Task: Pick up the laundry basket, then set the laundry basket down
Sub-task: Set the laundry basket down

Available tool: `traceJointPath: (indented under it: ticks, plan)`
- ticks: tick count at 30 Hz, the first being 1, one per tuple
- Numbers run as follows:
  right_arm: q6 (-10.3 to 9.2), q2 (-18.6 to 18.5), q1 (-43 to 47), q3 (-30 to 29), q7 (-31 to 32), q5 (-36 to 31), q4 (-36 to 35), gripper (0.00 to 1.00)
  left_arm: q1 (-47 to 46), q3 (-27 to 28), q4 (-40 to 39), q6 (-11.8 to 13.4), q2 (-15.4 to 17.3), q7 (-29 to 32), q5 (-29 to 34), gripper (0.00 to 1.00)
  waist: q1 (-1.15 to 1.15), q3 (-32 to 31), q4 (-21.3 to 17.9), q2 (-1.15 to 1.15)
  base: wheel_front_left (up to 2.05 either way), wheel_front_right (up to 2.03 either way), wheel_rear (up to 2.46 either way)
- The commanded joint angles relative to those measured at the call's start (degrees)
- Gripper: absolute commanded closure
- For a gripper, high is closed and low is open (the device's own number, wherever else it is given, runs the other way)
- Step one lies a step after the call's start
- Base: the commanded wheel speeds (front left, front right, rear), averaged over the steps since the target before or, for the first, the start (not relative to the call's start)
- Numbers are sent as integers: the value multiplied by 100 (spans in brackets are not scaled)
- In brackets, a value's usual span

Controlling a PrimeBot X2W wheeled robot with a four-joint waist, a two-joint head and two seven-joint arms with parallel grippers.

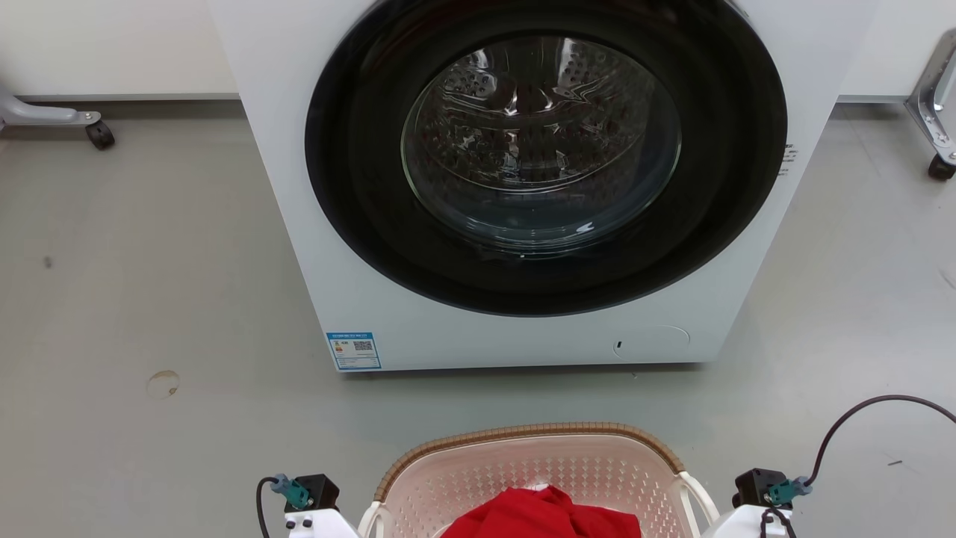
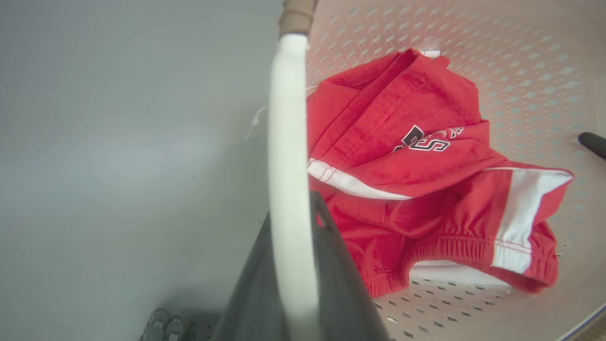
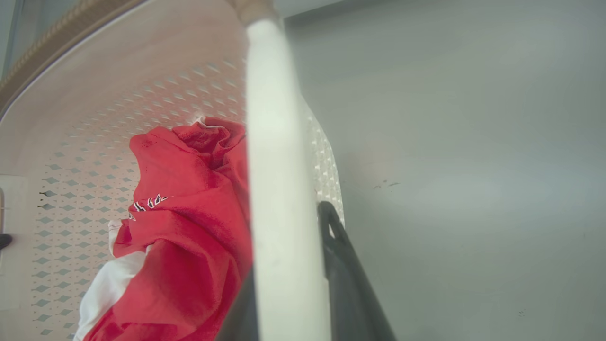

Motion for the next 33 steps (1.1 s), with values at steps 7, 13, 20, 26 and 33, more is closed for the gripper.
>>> traceJointPath:
  ticks: [7, 13, 20, 26, 33]
  plan:
    - [-22, -666, -113, -68, -173, 19, 318, 100, -198, 90, 368, 91, 802, -149, -5, 100, 0, 95, -12, 0, 0, 0, 0]
    - [-22, -666, -252, -68, -275, 17, 332, 100, -331, 68, 378, 91, 804, -272, 57, 100, 0, 343, -19, 0, 0, 0, 0]
    - [-22, -666, -489, -68, -360, 2, 373, 100, -533, 61, 449, 91, 759, -381, 110, 100, 0, 733, -39, 0, 0, 0, 0]
    - [-22, -666, -722, -68, -511, -31, 415, 100, -699, 69, 522, 91, 726, -431, 137, 100, 0, 1090, -61, 0, 0, 0, 0]
    - [-22, -666, -981, -68, -652, -73, 461, 100, -964, 17, 575, 179, 688, -601, 287, 100, 0, 1535, -53, 0, 0, 0, 0]
